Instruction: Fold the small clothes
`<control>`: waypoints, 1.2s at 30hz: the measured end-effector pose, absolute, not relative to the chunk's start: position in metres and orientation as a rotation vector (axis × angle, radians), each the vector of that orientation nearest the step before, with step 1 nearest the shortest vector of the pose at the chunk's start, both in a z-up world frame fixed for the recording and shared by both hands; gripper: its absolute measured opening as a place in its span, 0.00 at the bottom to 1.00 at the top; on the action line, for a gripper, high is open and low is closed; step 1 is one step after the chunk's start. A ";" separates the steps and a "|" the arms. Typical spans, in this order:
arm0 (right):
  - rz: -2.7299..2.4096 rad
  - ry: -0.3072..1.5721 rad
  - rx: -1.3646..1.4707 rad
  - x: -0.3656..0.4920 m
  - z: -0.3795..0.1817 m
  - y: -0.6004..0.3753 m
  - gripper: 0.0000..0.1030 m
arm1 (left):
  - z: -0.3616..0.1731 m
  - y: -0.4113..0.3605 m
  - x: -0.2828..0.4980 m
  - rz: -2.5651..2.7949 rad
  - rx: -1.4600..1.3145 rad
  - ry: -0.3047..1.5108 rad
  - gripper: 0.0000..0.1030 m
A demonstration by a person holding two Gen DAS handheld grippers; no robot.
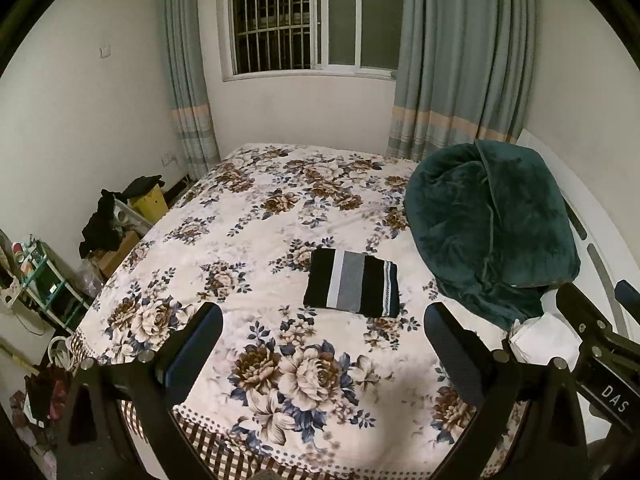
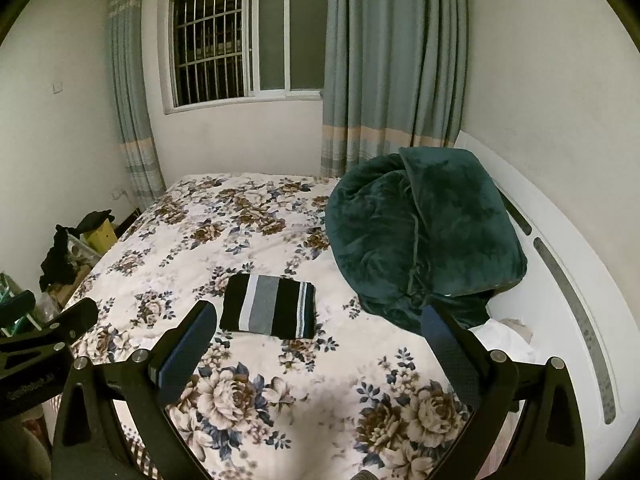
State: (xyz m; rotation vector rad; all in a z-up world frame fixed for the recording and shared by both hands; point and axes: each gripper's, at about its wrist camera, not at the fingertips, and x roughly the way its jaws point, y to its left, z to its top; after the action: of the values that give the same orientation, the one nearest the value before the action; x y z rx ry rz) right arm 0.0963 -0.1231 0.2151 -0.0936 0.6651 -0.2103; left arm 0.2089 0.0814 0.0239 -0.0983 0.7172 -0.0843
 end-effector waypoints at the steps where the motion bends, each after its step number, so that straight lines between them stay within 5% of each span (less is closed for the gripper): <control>1: -0.207 0.665 -0.096 0.097 0.215 -0.123 1.00 | 0.023 0.081 0.208 -0.079 -0.100 0.717 1.00; 36: -0.182 0.662 -0.095 0.106 0.213 -0.116 1.00 | 0.026 0.085 0.204 -0.057 -0.103 0.704 1.00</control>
State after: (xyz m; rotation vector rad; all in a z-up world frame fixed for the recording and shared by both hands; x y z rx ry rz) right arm 0.1065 -0.1159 0.2128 -0.0953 0.6624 -0.1820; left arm 0.2038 0.0847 0.0260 -0.1026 0.7040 -0.0574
